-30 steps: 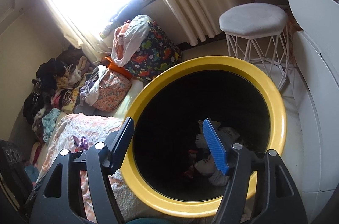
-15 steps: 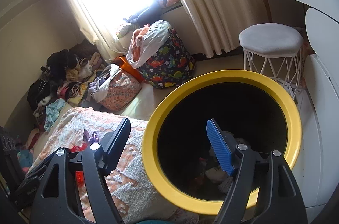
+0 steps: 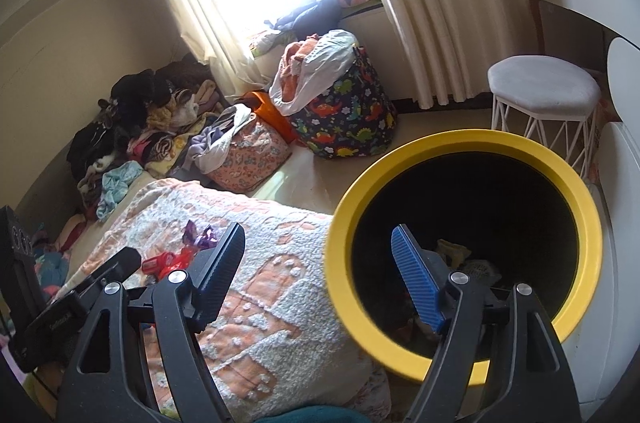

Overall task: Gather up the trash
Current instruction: 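Move both tools back toward the trash on the bed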

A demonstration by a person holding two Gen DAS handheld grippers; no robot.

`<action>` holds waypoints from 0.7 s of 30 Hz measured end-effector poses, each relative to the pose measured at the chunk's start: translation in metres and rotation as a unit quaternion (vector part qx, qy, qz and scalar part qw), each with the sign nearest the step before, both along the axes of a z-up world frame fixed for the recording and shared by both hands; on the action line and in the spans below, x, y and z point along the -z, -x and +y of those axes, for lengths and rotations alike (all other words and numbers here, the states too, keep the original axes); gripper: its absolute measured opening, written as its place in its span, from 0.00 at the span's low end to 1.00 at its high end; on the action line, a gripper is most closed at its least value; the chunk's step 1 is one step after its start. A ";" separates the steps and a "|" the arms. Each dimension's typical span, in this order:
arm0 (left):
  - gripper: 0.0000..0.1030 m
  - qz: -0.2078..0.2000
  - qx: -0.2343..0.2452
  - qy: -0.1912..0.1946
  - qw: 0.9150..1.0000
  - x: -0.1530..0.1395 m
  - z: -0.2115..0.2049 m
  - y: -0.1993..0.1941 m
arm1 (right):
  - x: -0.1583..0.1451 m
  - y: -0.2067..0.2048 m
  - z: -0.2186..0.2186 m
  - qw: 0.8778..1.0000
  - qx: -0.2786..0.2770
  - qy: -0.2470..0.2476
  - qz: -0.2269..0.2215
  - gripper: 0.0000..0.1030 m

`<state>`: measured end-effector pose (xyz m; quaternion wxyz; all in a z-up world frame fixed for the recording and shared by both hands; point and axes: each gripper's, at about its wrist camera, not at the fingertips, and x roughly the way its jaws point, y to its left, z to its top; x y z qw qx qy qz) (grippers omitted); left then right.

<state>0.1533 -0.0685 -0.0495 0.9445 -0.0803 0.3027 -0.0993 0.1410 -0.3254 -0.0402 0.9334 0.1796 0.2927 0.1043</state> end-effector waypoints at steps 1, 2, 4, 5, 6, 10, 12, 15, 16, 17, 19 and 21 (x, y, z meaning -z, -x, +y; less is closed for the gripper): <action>0.90 0.000 -0.005 0.001 1.000 -0.001 0.005 0.001 | -0.001 0.000 0.004 1.000 -0.004 0.001 0.000 0.71; 0.90 -0.001 -0.008 0.002 1.000 -0.001 0.008 0.001 | -0.002 0.001 0.009 1.000 -0.009 0.003 -0.001 0.71; 0.90 -0.002 -0.017 0.004 1.000 -0.002 0.016 0.002 | -0.002 0.002 0.016 1.000 -0.016 0.006 -0.002 0.71; 0.90 -0.003 -0.020 0.005 1.000 -0.003 0.019 0.003 | -0.002 0.002 0.021 1.000 -0.021 0.007 -0.003 0.71; 0.90 -0.004 -0.023 0.007 1.000 -0.004 0.021 0.004 | -0.002 0.002 0.025 1.000 -0.026 0.009 -0.003 0.71; 0.90 -0.009 -0.038 0.012 0.999 -0.006 0.035 0.008 | -0.004 0.007 0.041 0.999 -0.042 0.013 -0.008 0.71; 0.90 -0.009 -0.043 0.013 0.999 -0.006 0.041 0.008 | -0.005 0.010 0.050 0.998 -0.052 0.018 -0.011 0.71; 0.90 -0.009 -0.053 0.017 0.998 -0.005 0.052 0.009 | -0.003 0.013 0.063 0.997 -0.067 0.022 -0.012 0.71; 0.90 -0.008 -0.056 0.019 0.998 -0.004 0.055 0.009 | -0.003 0.014 0.067 0.997 -0.071 0.023 -0.011 0.71; 0.90 -0.007 -0.060 0.021 0.998 -0.003 0.059 0.009 | -0.002 0.015 0.072 0.997 -0.078 0.025 -0.010 0.71; 0.90 -0.006 -0.065 0.025 0.998 -0.003 0.066 0.009 | -0.001 0.015 0.079 0.996 -0.086 0.028 -0.008 0.71; 0.90 -0.004 -0.071 0.028 0.997 -0.002 0.072 0.009 | -0.001 0.017 0.088 0.995 -0.097 0.031 -0.007 0.71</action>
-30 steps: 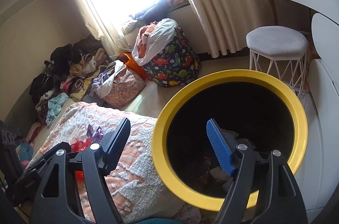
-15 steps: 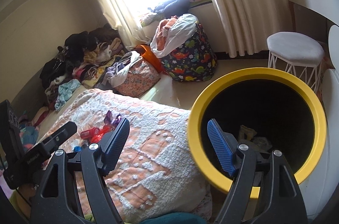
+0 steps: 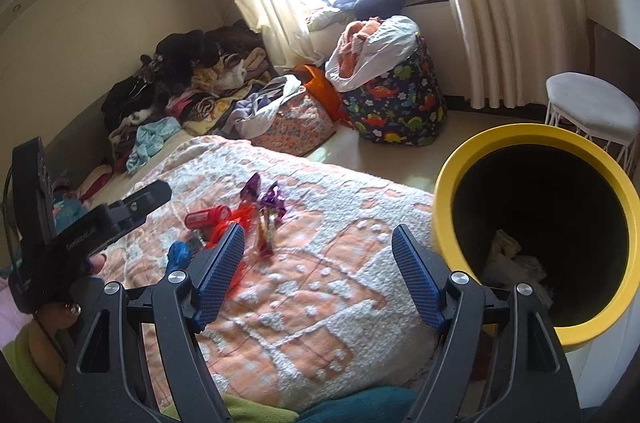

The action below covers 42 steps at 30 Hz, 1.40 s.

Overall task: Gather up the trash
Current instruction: 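Move both tools back toward the trash on the bed, then grasp the red plastic bag with the right tool while the left tool grasps the red bottle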

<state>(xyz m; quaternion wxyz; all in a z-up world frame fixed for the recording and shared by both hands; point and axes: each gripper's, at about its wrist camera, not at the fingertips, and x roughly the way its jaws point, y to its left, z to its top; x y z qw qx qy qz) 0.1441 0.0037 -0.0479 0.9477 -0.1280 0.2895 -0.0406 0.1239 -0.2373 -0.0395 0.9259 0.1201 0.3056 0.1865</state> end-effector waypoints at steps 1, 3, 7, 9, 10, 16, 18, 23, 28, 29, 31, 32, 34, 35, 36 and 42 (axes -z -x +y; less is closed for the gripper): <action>0.90 0.000 -0.002 0.001 1.000 0.000 0.002 0.000 | 0.000 0.001 0.003 1.000 -0.004 0.002 0.000 0.72; 0.90 0.001 -0.007 0.004 1.000 0.001 0.008 0.000 | 0.000 0.002 0.009 1.000 -0.012 0.003 0.001 0.73; 0.90 0.007 -0.017 0.008 1.000 0.005 0.020 0.001 | 0.002 0.002 0.018 1.000 -0.022 0.003 0.007 0.73; 0.90 0.010 -0.023 0.008 1.000 0.007 0.026 0.001 | 0.003 0.003 0.023 1.000 -0.028 0.001 0.012 0.73; 0.90 0.012 -0.028 0.008 1.000 0.009 0.030 0.000 | 0.003 0.003 0.026 0.999 -0.030 0.002 0.014 0.73; 0.90 0.030 -0.052 0.029 0.998 0.019 0.055 -0.004 | 0.007 0.000 0.048 0.998 -0.051 0.013 0.028 0.73; 0.90 0.036 -0.059 0.038 0.997 0.022 0.062 -0.005 | 0.009 -0.002 0.057 0.998 -0.058 0.017 0.031 0.73; 0.79 0.057 -0.061 0.069 0.994 0.035 0.076 -0.012 | 0.017 -0.011 0.078 0.996 -0.070 0.036 0.043 0.73; 0.61 0.081 -0.052 0.111 0.989 0.047 0.085 -0.024 | 0.027 -0.023 0.092 0.995 -0.078 0.036 0.057 0.73; 0.60 0.087 -0.050 0.124 0.987 0.050 0.087 -0.027 | 0.029 -0.025 0.095 0.994 -0.080 0.038 0.060 0.73; 0.59 0.097 -0.050 0.138 0.984 0.055 0.090 -0.034 | 0.033 -0.029 0.099 0.994 -0.084 0.040 0.064 0.73; 0.59 0.099 -0.050 0.143 0.983 0.056 0.091 -0.036 | 0.035 -0.031 0.102 0.993 -0.087 0.039 0.069 0.73; 0.58 0.105 -0.050 0.158 0.981 0.059 0.094 -0.043 | 0.038 -0.034 0.107 0.992 -0.094 0.039 0.073 0.73; 0.58 0.110 -0.050 0.166 0.979 0.061 0.095 -0.047 | 0.040 -0.037 0.111 0.991 -0.100 0.041 0.076 0.73; 0.58 0.115 -0.052 0.171 0.977 0.063 0.097 -0.052 | 0.042 -0.039 0.116 0.990 -0.108 0.043 0.080 0.73; 0.58 0.139 -0.053 0.208 0.967 0.072 0.105 -0.078 | 0.059 -0.054 0.135 0.985 -0.128 0.046 0.111 0.73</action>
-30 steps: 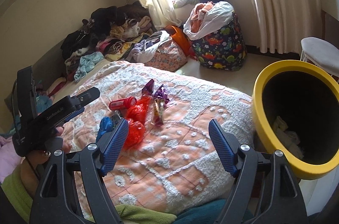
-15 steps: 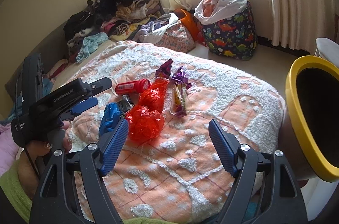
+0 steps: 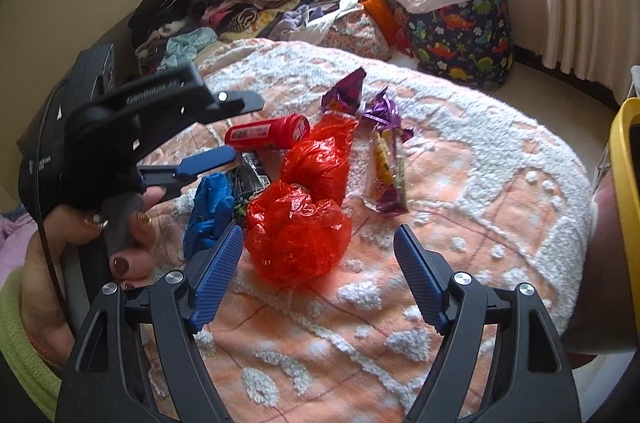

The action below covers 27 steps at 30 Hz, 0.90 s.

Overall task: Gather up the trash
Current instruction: 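Grasp the red plastic bag with the right tool while the left tool grasps the red bottle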

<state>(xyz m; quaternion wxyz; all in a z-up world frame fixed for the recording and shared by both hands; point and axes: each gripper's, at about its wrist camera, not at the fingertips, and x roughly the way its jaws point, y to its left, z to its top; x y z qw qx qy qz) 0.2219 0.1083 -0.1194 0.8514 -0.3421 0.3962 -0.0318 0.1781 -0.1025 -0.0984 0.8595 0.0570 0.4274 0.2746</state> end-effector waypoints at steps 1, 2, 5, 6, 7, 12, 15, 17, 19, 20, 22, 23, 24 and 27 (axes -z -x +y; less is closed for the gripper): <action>0.58 0.005 -0.002 0.005 1.000 0.003 0.001 -0.004 | 0.003 -0.003 0.002 1.000 -0.001 0.001 0.007 0.72; 0.58 0.011 -0.006 0.008 1.000 0.005 0.002 -0.008 | 0.007 -0.005 0.004 1.000 -0.003 -0.001 0.015 0.67; 0.58 0.026 -0.015 0.017 0.999 0.014 0.004 -0.015 | 0.015 -0.007 0.006 0.999 -0.019 -0.012 0.037 0.32; 0.58 0.029 -0.016 0.018 0.999 0.016 0.003 -0.017 | 0.015 -0.006 0.006 0.999 -0.024 -0.014 0.039 0.27; 0.58 0.033 -0.019 0.020 0.999 0.018 0.004 -0.018 | 0.014 -0.003 0.006 0.999 -0.028 -0.015 0.037 0.20; 0.58 0.039 -0.032 0.032 0.998 0.022 0.005 -0.025 | 0.008 0.014 0.002 0.999 -0.041 -0.024 0.023 0.14; 0.57 0.043 -0.039 0.035 0.998 0.024 0.007 -0.030 | 0.000 0.024 -0.003 0.999 -0.041 -0.029 0.010 0.14; 0.53 0.047 -0.040 0.026 0.998 0.024 0.005 -0.034 | -0.006 0.031 -0.006 0.999 -0.041 -0.029 -0.002 0.13; 0.43 0.051 -0.044 0.015 0.998 0.025 0.004 -0.035 | -0.010 0.036 -0.008 0.999 -0.042 -0.026 -0.011 0.13; 0.40 0.053 -0.048 0.012 0.997 0.026 0.004 -0.035 | -0.012 0.040 -0.010 0.999 -0.042 -0.024 -0.016 0.13; 0.36 0.052 -0.050 0.012 0.997 0.026 0.005 -0.034 | -0.014 0.042 -0.012 0.999 -0.041 -0.024 -0.017 0.13; 0.35 0.050 -0.049 0.012 0.997 0.024 0.005 -0.034 | -0.015 0.043 -0.014 0.999 -0.040 -0.024 -0.017 0.13; 0.34 0.047 -0.047 0.011 0.998 0.023 0.005 -0.031 | -0.015 0.044 -0.016 0.999 -0.039 -0.023 -0.017 0.13; 0.30 0.025 -0.044 0.025 0.998 0.016 0.006 -0.018 | -0.018 0.045 -0.021 0.999 -0.037 -0.025 -0.021 0.13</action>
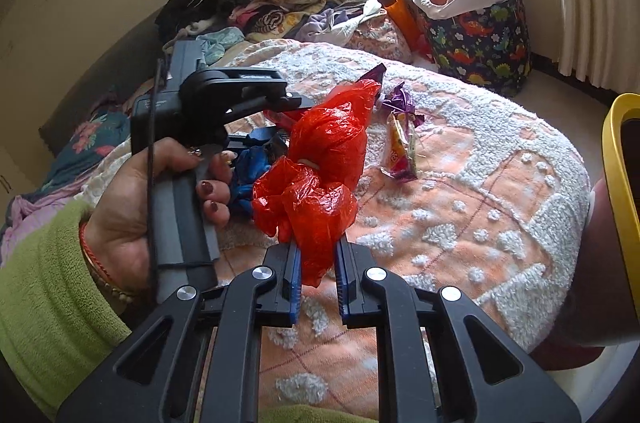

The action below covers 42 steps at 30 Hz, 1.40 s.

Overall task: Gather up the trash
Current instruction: 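Grasp the red plastic bag with the right tool while the left tool grasps the red bottle, then carry the red bag and red bottle over the yellow bin with both tools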

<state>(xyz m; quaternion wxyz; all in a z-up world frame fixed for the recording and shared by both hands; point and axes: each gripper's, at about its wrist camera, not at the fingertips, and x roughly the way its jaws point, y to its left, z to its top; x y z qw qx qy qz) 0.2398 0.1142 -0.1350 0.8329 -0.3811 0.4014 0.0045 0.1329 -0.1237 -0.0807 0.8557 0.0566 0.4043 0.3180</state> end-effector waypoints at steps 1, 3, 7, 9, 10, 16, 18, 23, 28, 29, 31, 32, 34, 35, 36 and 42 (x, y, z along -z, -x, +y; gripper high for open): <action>0.29 -0.008 0.001 0.001 1.000 -0.003 -0.001 0.004 | 0.000 -0.001 -0.002 1.000 0.000 0.000 -0.001 0.13; 0.28 -0.021 0.004 -0.001 1.000 -0.009 -0.002 0.012 | -0.002 0.001 -0.007 1.000 0.002 -0.001 -0.003 0.13; 0.28 -0.050 0.011 -0.002 0.999 -0.025 -0.007 0.025 | -0.005 0.004 -0.012 1.000 0.007 -0.003 -0.006 0.13; 0.28 -0.064 0.016 -0.010 0.998 -0.035 -0.012 0.031 | -0.006 0.004 -0.015 1.000 0.009 -0.005 -0.008 0.13; 0.27 -0.071 0.020 -0.015 0.997 -0.041 -0.015 0.034 | -0.007 0.006 -0.016 1.000 0.011 -0.005 -0.009 0.13; 0.27 -0.109 0.039 -0.044 0.992 -0.069 -0.032 0.049 | -0.016 0.008 -0.027 1.000 0.017 -0.013 -0.018 0.13; 0.27 -0.117 0.043 -0.052 0.991 -0.075 -0.036 0.055 | -0.021 0.008 -0.030 0.999 0.018 -0.015 -0.024 0.13; 0.27 -0.124 0.050 -0.065 0.989 -0.084 -0.044 0.065 | -0.032 0.010 -0.038 0.999 0.021 -0.022 -0.034 0.13; 0.27 -0.131 0.056 -0.071 0.987 -0.091 -0.050 0.073 | -0.039 0.012 -0.048 0.998 0.031 -0.024 -0.043 0.13; 0.27 -0.132 0.058 -0.072 0.987 -0.091 -0.050 0.074 | -0.040 0.012 -0.051 0.998 0.034 -0.025 -0.043 0.13; 0.27 -0.137 0.061 -0.075 0.986 -0.095 -0.053 0.078 | -0.042 0.013 -0.055 0.998 0.037 -0.026 -0.045 0.13; 0.27 -0.138 0.061 -0.076 0.986 -0.096 -0.054 0.079 | -0.043 0.013 -0.057 0.998 0.040 -0.027 -0.047 0.13; 0.27 -0.140 0.063 -0.076 0.985 -0.097 -0.055 0.081 | -0.044 0.013 -0.061 0.997 0.044 -0.028 -0.048 0.13; 0.27 -0.140 0.064 -0.077 0.985 -0.098 -0.056 0.082 | -0.046 0.013 -0.063 0.997 0.046 -0.029 -0.050 0.13; 0.27 -0.141 0.065 -0.077 0.985 -0.099 -0.056 0.083 | -0.046 0.014 -0.065 0.997 0.048 -0.030 -0.051 0.13; 0.27 -0.146 0.076 -0.081 0.983 -0.104 -0.065 0.088 | -0.052 0.016 -0.075 0.996 0.058 -0.034 -0.059 0.13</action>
